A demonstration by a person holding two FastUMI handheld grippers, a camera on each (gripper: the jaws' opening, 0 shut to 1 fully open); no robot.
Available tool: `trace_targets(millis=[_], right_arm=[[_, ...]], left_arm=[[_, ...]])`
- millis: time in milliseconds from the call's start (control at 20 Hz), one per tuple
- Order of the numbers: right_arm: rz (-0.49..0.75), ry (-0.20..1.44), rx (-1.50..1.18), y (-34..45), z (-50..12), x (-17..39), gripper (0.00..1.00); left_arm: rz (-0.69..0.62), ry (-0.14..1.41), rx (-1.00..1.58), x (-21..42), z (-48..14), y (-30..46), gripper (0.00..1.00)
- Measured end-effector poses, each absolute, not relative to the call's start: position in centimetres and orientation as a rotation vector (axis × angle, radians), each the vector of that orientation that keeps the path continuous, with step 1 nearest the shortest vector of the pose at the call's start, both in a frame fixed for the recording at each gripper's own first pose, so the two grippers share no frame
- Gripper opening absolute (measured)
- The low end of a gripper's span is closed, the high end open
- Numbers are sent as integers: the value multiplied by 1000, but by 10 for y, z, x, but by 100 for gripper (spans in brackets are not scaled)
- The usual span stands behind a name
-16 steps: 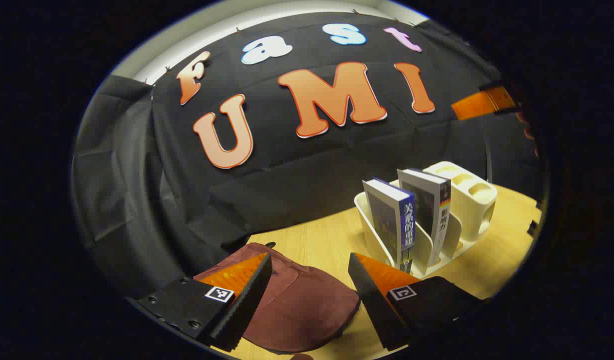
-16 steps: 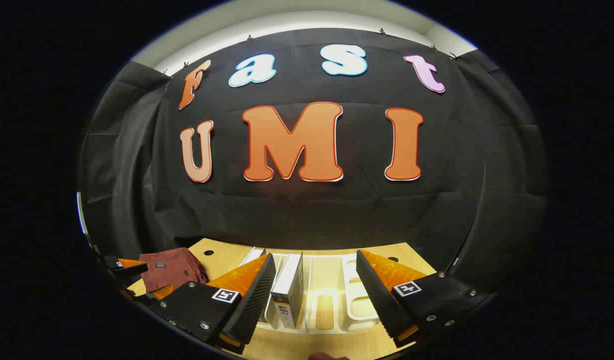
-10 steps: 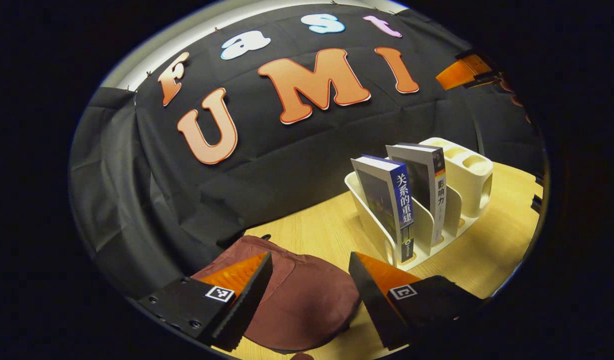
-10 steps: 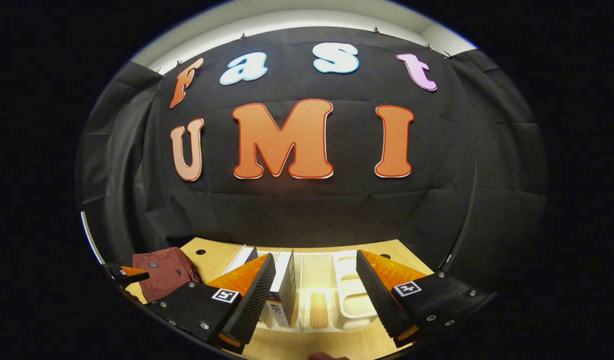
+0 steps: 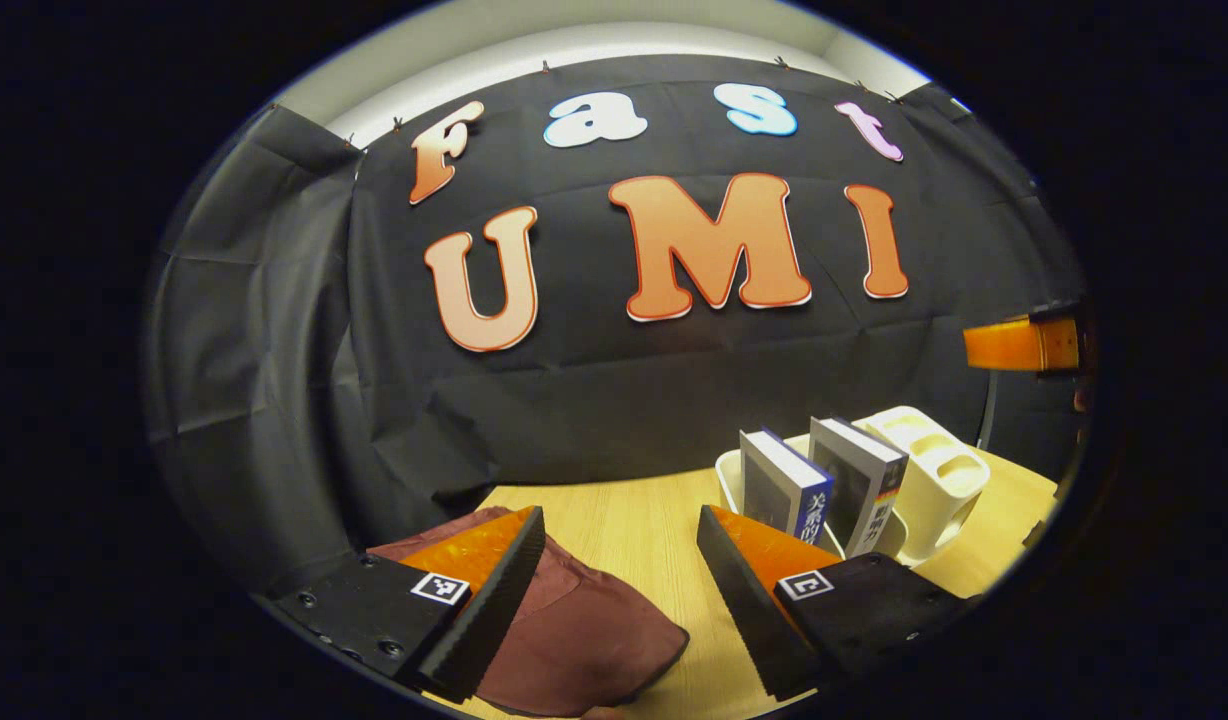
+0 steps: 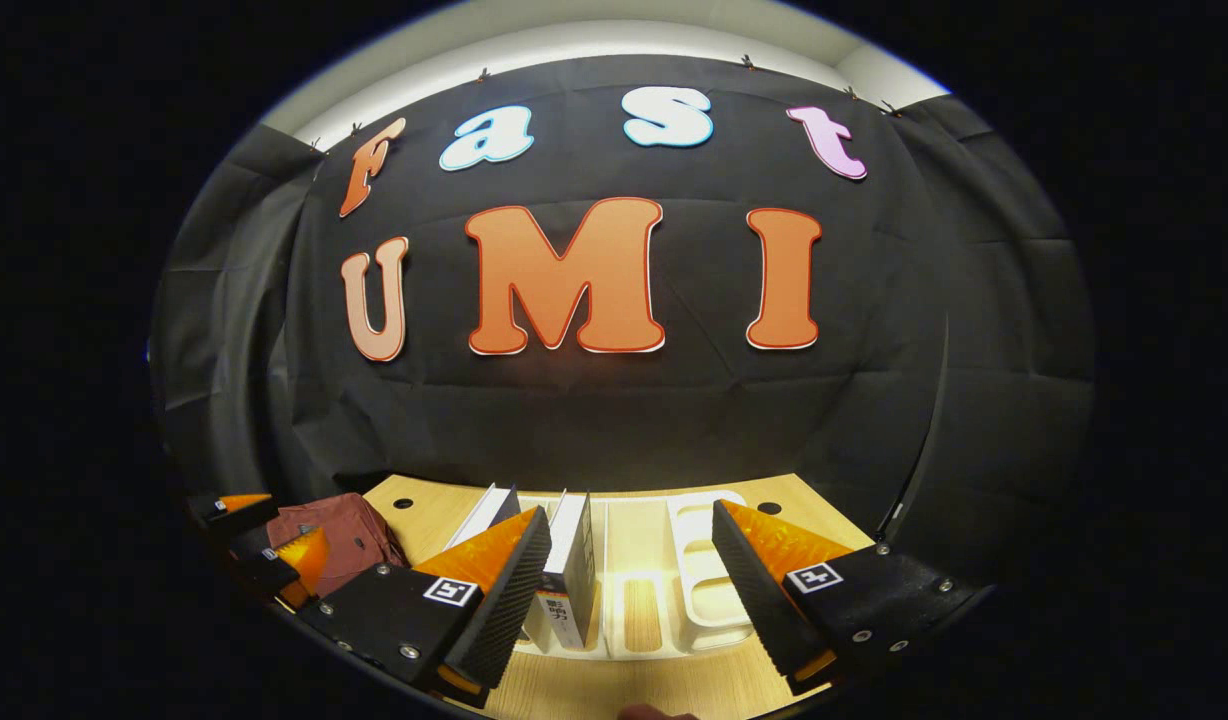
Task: Open the schoolbag, grab two books from the bookshelf and put them into the schoolbag.
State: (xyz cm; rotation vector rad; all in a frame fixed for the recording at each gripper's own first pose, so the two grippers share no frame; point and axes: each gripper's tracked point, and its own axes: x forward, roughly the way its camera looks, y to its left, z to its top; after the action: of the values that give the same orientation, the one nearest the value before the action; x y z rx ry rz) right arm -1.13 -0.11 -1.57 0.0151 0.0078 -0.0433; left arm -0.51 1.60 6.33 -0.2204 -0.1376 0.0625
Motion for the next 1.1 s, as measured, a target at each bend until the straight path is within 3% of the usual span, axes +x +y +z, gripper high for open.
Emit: trace_targets(millis=[50, 350, 750, 800, 950, 1050, 1100], right_arm=[[-42, 10, 13, -1, -17, -11, 96], [-30, 0, 8, 4, -18, -13, 96], [-32, 2, 9, 5, -19, -11, 96], [-27, 8, 11, 6, -21, -11, 96], [-17, 11, 1, 10, -22, -12, 96], [-13, 8, -6, 14, -22, -12, 96], [-11, 8, -9, 14, -21, -12, 96]], left_arm=[[60, -152, -235, -6, 71, 16, 96], [44, -223, -305, -10, 109, 14, 96], [37, -229, -310, -11, 115, 10, 96], [33, -233, -311, -12, 114, 8, 100], [40, -248, -315, -14, 121, 13, 95], [34, -254, -327, -14, 123, 11, 100], [36, -255, -326, -14, 122, 11, 96]])
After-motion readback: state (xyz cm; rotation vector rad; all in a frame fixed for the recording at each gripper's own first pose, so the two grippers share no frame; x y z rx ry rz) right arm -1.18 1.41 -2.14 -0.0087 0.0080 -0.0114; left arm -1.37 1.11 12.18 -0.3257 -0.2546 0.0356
